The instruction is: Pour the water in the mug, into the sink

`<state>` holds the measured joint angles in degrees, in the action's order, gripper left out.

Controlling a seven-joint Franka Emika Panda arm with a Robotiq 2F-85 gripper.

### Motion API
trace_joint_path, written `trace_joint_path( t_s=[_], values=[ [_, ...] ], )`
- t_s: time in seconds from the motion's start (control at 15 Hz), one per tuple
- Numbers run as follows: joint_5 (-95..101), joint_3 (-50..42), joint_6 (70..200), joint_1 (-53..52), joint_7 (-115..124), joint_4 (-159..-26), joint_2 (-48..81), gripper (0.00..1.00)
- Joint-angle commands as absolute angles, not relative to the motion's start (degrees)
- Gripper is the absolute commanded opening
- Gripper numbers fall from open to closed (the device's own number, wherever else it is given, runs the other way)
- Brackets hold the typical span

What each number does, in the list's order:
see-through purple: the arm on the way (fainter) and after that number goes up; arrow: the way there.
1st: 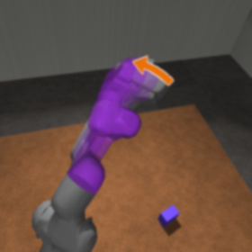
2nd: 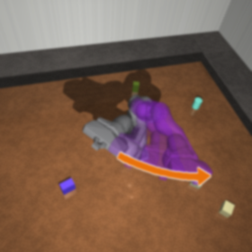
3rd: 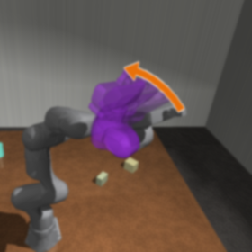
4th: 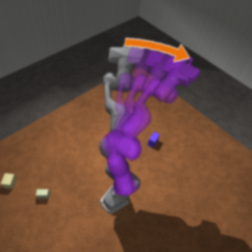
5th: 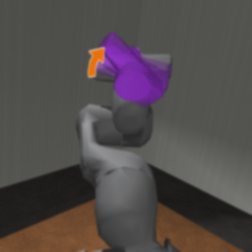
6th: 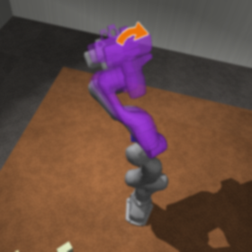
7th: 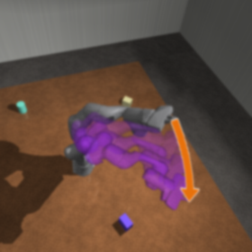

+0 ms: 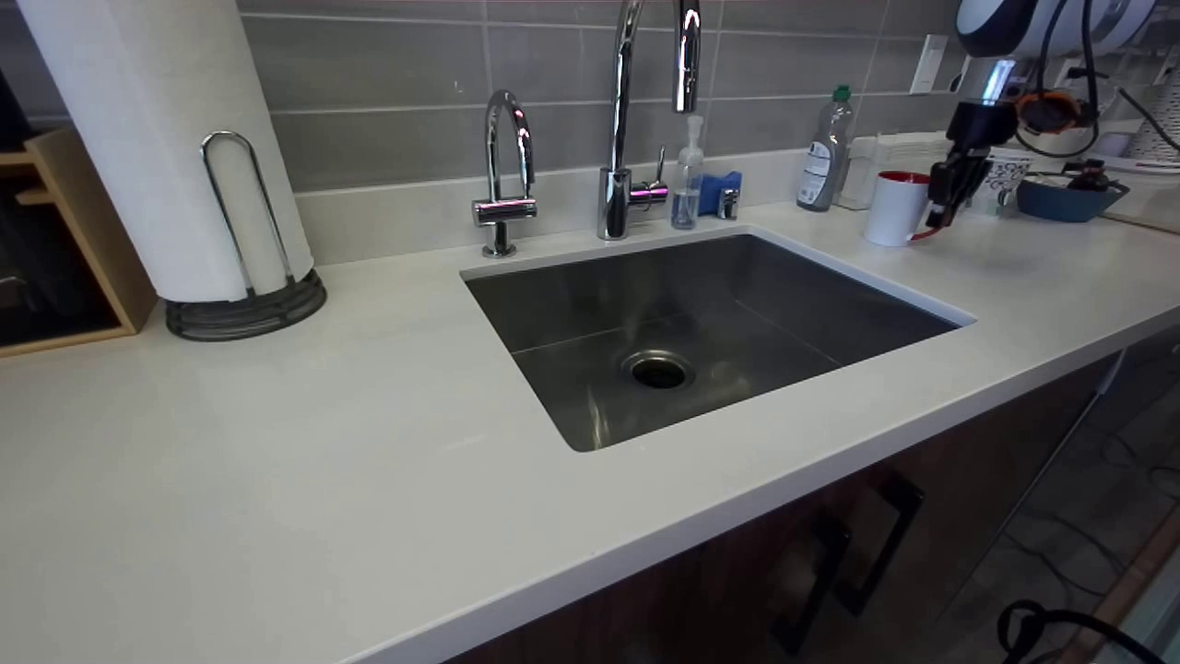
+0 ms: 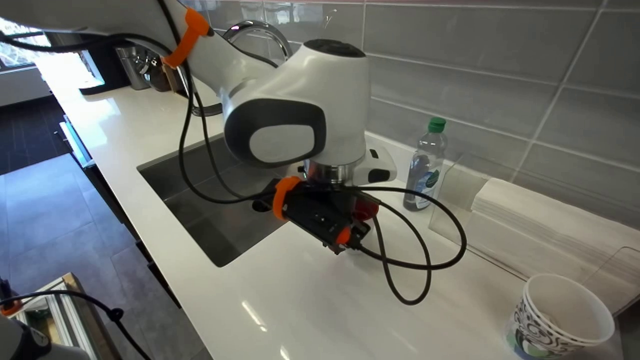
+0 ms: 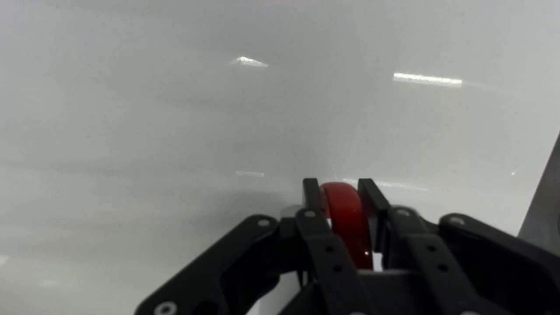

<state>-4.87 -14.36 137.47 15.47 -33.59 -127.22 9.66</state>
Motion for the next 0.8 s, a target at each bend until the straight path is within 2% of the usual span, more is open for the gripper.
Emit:
trace_joint_path(
  t_s=[0.0, 0.4, 0.53, 0.6, 0.73],
  values=[
    [-3.82, -13.47, 137.16, 16.22, -31.59, -125.89, 10.78, 0.25],
    [-3.91, -13.25, 137.24, 16.23, -31.78, -125.86, 10.72, 0.26],
    [-3.72, -13.26, 137.25, 16.22, -31.78, -125.85, 10.74, 0.22],
    [-3.59, -13.25, 137.39, 16.26, -32.15, -125.82, 10.85, 0.04],
    [-3.64, -13.21, 137.59, 16.33, -32.41, -125.74, 10.93, 0.05]
  ],
)
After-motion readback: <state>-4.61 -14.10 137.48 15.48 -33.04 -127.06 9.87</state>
